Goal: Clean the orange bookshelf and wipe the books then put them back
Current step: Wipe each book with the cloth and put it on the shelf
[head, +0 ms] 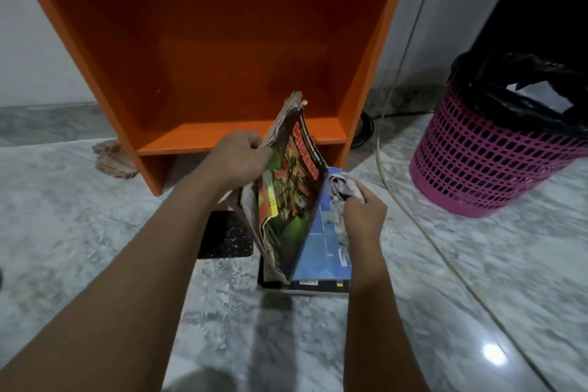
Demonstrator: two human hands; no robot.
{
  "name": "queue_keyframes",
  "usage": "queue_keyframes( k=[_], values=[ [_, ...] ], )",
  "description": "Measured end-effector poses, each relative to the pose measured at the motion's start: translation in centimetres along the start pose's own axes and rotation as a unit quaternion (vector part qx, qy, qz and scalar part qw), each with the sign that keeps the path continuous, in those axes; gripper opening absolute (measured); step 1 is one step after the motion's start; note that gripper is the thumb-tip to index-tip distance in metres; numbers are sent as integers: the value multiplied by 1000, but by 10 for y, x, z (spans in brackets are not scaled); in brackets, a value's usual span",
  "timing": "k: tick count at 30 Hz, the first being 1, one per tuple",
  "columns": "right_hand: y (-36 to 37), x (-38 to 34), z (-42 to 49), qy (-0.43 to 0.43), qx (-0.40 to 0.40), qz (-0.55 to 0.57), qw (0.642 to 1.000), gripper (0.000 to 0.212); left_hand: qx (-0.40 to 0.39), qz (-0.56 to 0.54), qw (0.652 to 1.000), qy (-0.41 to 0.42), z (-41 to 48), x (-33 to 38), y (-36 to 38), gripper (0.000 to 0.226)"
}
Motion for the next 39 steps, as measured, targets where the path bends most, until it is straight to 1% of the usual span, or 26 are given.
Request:
queue_keyframes(
  k=[1, 3, 5, 6, 8, 11, 15, 18, 21, 24, 26, 27, 28, 29, 30, 31, 32, 33, 34, 35, 36, 37, 38, 39],
  values=[
    [-2, -8, 2, -7, 2, 11, 1000, 39, 17, 37, 999, 25, -2, 15, -8, 24],
    [-5, -20, 4, -11, 0, 37, 999, 34, 50, 107, 992, 45, -5, 38, -14, 22],
    [-6, -28, 7, -2, -3, 76, 997, 35, 55, 167, 984, 30, -5, 50, -6, 7],
    [-8, -30, 8, 7, -6, 98, 995, 34, 43, 192, 980, 22, -6, 55, 5, 8],
    [-15, -34, 12, 14, -10, 126, 992, 28, 8, 240, 970, 24, -7, 62, 36, 22],
    [-28, -36, 18, 14, -15, 141, 990, 20, -1, 323, 944, 68, -7, 72, 92, 28],
    [-46, -26, 22, 27, -15, 121, 992, 28, -49, 329, 940, 74, 0, 60, 156, 22],
    [-59, -19, 21, 34, -15, 88, 995, 19, -75, 342, 934, 75, 8, 49, 180, 30],
    [-71, -11, 23, 32, -4, 72, 997, 24, -117, 323, 937, 66, 13, 36, 194, 38],
    [-77, -5, 26, 28, -5, 43, 999, 27, -172, 262, 949, 28, 16, 13, 204, 30],
    [-78, 0, 30, 27, -5, 37, 999, 32, -191, 164, 968, 3, 23, -2, 204, 14],
    [-79, 0, 31, 25, -3, 37, 999, 33, -195, 97, 976, -5, 27, -7, 202, 10],
    [-78, 0, 32, 23, -1, 35, 999, 32, -195, 26, 980, -10, 31, -11, 198, 10],
    [-75, 0, 32, 22, -1, 35, 999, 33, -183, -43, 982, -14, 33, -15, 191, 11],
    [-71, -2, 32, 20, -1, 37, 999, 33, -153, -97, 983, -16, 34, -19, 181, 10],
    [-67, -3, 32, 14, -1, 38, 999, 31, -99, -128, 987, -17, 34, -24, 167, 9],
    [-62, -6, 31, 7, -3, 36, 999, 28, -24, -117, 993, -22, 33, -31, 149, 7],
    [-55, -8, 30, -4, -4, 27, 1000, 26, 55, -73, 995, -36, 31, -41, 132, 8],
    [-48, -11, 28, -19, -7, 13, 1000, 26, 118, -11, 991, -65, 27, -52, 115, 16],
    [-38, -13, 28, -34, -15, -15, 999, 31, 148, 41, 982, -107, 23, -66, 102, 27],
    [-26, -15, 26, -46, -23, -43, 998, 37, 153, 68, 974, -153, 19, -81, 92, 37],
    [-13, -15, 25, -53, -30, -67, 996, 42, 134, 74, 969, -191, 18, -97, 86, 43],
    [-2, -15, 24, -56, -38, -85, 994, 47, 107, 53, 969, -216, 17, -110, 84, 45],
    [10, -13, 24, -59, -47, -102, 992, 50, 80, 19, 970, -229, 16, -120, 84, 42]
  ],
)
Point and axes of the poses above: each hand's wrist, its own z-axis towards the middle knuckle, its own y-axis out of the palm, x = y × z, the point moved 6 cm from there along z, towards the middle knuckle, and after that the axes turned 12 degrees about -x, right-handed, at the moved point
